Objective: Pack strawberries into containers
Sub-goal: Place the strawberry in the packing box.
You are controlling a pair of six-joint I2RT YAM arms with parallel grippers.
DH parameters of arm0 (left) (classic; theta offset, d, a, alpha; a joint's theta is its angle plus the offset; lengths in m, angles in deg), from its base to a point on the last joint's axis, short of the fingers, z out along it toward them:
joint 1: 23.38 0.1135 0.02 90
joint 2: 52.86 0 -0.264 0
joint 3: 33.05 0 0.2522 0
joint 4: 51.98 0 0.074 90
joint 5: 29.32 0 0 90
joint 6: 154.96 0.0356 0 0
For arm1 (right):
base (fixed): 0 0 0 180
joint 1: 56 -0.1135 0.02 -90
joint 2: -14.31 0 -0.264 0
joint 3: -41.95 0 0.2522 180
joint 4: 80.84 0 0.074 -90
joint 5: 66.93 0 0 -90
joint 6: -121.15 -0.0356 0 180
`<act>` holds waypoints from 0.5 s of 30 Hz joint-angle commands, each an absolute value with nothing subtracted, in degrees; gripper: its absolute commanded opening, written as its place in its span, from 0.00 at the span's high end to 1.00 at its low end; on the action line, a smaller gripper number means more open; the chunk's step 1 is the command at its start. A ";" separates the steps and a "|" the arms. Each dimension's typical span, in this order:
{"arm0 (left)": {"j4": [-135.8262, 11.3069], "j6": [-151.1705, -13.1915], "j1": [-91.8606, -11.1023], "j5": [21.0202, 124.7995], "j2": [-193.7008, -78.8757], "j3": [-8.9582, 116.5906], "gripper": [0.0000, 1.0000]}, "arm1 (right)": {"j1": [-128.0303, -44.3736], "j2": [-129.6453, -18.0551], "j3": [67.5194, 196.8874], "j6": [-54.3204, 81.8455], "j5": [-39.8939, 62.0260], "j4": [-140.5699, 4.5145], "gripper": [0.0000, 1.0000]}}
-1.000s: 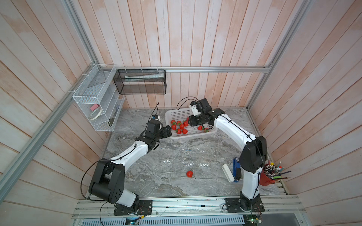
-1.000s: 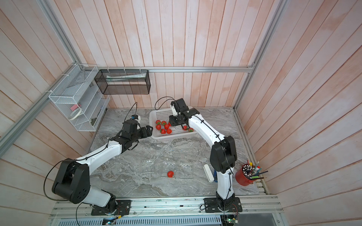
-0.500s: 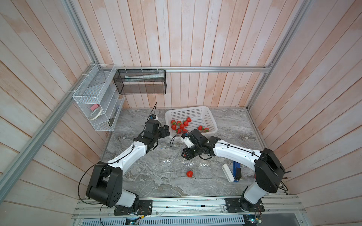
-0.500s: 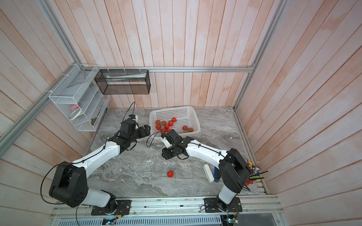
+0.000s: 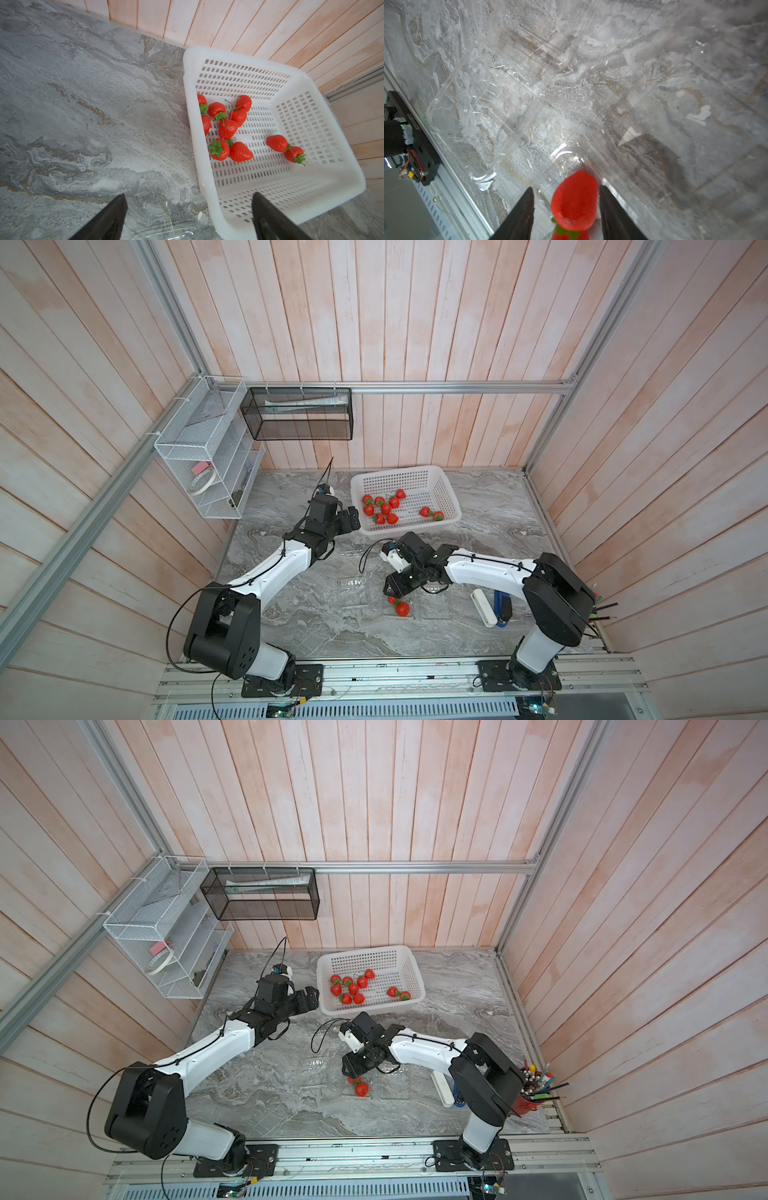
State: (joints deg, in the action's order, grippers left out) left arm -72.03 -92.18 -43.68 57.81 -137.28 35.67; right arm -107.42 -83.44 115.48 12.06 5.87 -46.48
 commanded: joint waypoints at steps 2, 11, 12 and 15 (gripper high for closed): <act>-71.98 -92.02 -43.42 57.49 -138.72 35.82 0.03 | -107.68 -84.09 115.51 12.80 6.21 -46.71 0.39; -70.92 -91.24 -43.18 58.28 -140.66 36.78 0.03 | -102.10 -79.17 127.70 17.55 11.80 -40.64 0.44; -70.78 -91.16 -43.23 58.54 -140.92 36.97 0.03 | -100.68 -79.09 129.33 17.92 11.85 -40.74 0.44; -69.73 -91.15 -43.20 59.68 -142.07 37.56 0.03 | -96.44 -79.61 133.04 17.79 12.95 -44.10 0.44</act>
State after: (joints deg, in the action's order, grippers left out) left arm -71.46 -92.12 -43.52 58.33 -140.56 35.71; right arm -99.66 -80.91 129.99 16.45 10.25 -42.87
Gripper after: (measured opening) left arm 0.972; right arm 0.562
